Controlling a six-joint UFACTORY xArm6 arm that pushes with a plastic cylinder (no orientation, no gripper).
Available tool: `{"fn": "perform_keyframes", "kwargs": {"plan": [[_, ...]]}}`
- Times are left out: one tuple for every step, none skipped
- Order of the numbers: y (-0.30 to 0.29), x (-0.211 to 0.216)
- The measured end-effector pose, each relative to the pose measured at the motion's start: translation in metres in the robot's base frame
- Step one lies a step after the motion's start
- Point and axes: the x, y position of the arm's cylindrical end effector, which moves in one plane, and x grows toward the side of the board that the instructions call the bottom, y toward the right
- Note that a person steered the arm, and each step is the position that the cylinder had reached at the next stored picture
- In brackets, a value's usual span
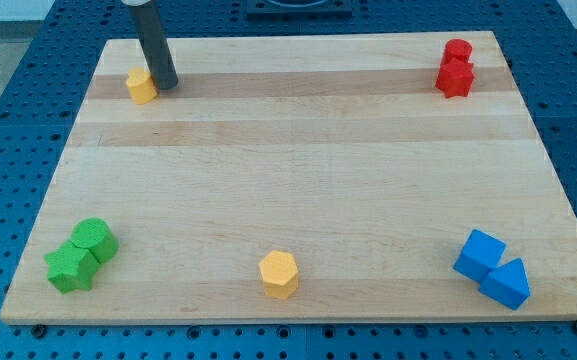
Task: Slide the yellow heart to the top left of the board
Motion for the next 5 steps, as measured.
{"fn": "perform_keyframes", "kwargs": {"plan": [[0.01, 0.033], [0.009, 0.049], [-0.025, 0.048], [-0.025, 0.048], [-0.025, 0.038]]}}
